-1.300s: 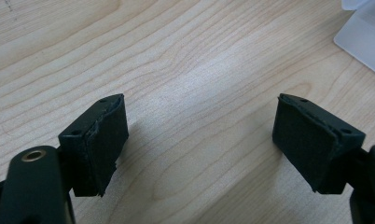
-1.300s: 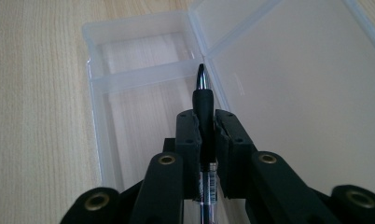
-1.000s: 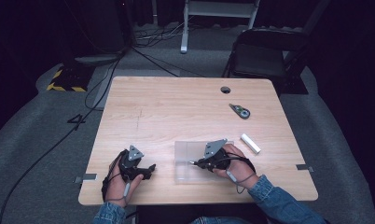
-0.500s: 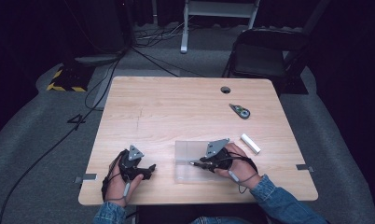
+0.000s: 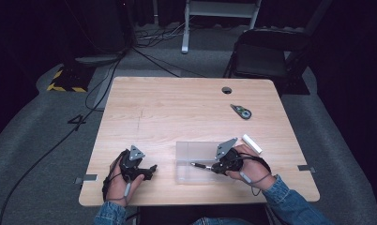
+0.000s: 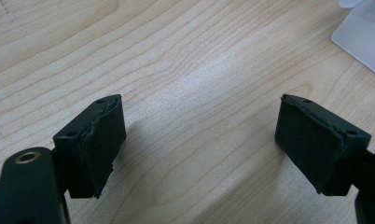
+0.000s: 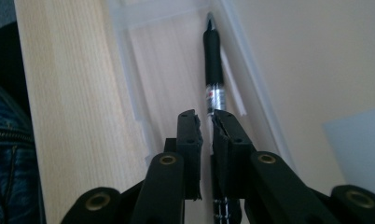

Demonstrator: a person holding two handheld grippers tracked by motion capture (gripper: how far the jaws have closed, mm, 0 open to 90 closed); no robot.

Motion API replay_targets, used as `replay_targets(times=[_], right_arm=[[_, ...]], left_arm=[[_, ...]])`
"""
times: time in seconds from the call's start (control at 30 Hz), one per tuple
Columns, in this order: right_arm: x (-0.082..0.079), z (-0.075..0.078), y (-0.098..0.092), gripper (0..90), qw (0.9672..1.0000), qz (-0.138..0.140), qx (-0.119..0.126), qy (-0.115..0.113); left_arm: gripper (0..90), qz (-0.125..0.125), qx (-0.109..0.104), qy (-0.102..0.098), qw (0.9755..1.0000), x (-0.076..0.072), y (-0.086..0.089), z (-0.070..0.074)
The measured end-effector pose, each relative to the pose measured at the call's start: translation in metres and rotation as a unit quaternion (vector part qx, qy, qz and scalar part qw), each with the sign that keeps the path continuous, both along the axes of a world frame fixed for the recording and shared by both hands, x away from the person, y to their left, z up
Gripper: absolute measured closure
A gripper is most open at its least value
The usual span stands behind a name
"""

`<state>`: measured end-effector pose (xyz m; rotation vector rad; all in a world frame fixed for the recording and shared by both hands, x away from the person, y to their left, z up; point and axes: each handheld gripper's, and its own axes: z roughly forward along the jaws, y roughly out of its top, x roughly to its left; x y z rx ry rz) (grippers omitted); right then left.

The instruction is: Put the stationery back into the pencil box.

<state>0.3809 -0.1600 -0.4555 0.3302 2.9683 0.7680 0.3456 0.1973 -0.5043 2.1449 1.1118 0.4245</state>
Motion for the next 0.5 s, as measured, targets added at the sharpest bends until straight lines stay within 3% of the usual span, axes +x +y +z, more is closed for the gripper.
replay_targets(times=[0.07, 0.33, 0.43, 0.5], right_arm=[[-0.0024, -0.0017, 0.0012, 82.1, 0.9998, 0.005, -0.017, 0.01], [-0.0018, -0.0075, 0.0018, 78.9, 0.9992, 0.0, -0.032, 0.024], [-0.0017, -0.01, 0.0012, 68.9, 0.9989, -0.008, -0.035, 0.029], [-0.0017, -0.0112, 0.0018, 63.4, 0.9992, -0.013, -0.033, 0.018]], left_arm=[[16.6, 0.0, 0.0, 0.0, 1.0, 0.0, 0.0, 0.0], [16.6, 0.0, 0.0, 0.0, 1.0, 0.0, 0.0, 0.0], [16.6, 0.0, 0.0, 0.0, 1.0, 0.0, 0.0, 0.0], [16.6, 0.0, 0.0, 0.0, 1.0, 0.0, 0.0, 0.0]])
